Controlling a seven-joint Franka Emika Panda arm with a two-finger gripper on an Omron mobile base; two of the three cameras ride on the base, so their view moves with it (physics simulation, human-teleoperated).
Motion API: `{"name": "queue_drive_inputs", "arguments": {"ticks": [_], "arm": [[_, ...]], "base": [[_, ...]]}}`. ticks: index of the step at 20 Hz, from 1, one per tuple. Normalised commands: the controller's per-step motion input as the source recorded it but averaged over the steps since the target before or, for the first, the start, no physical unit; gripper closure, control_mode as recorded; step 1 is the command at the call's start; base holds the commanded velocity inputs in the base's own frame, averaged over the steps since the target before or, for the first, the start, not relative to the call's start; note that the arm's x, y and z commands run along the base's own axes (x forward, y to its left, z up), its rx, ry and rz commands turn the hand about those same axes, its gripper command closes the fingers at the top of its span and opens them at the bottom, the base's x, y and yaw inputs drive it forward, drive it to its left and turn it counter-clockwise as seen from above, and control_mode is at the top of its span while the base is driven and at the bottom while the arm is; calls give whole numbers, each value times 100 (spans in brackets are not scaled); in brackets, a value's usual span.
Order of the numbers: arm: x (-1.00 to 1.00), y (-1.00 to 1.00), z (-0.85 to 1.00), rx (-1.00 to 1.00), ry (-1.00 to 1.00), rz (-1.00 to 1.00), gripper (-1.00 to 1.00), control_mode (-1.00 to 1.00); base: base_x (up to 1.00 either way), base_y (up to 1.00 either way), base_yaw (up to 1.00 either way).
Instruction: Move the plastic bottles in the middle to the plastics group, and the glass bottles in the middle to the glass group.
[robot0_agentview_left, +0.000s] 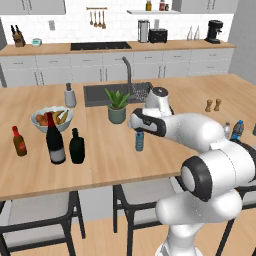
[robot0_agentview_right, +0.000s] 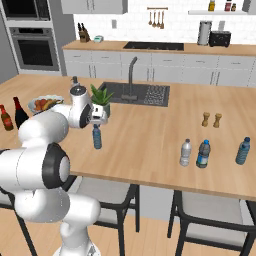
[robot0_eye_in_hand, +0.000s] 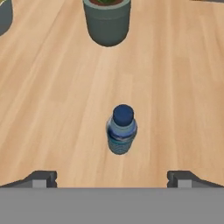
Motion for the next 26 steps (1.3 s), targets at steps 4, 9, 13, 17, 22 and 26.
{"name": "queue_drive_inputs", "arguments": {"ticks": [4, 9, 13, 17, 22, 26], "arm": [[0, 4, 0, -10, 3, 0, -100, -100], [11, 0, -20, 1, 5, 0, -100, -100], [31, -1, -68, 1, 6, 0, -100, -100], [22, -9, -23, 0, 0, 0, -100, -100], [10, -4, -3, 0, 0, 0, -100, -100], [15, 1, -24, 0, 0, 0, -100, -100]], "base": [[0, 0, 0], [0, 0, 0], [0, 0, 0], [0, 0, 0], [0, 0, 0], [0, 0, 0]]}}
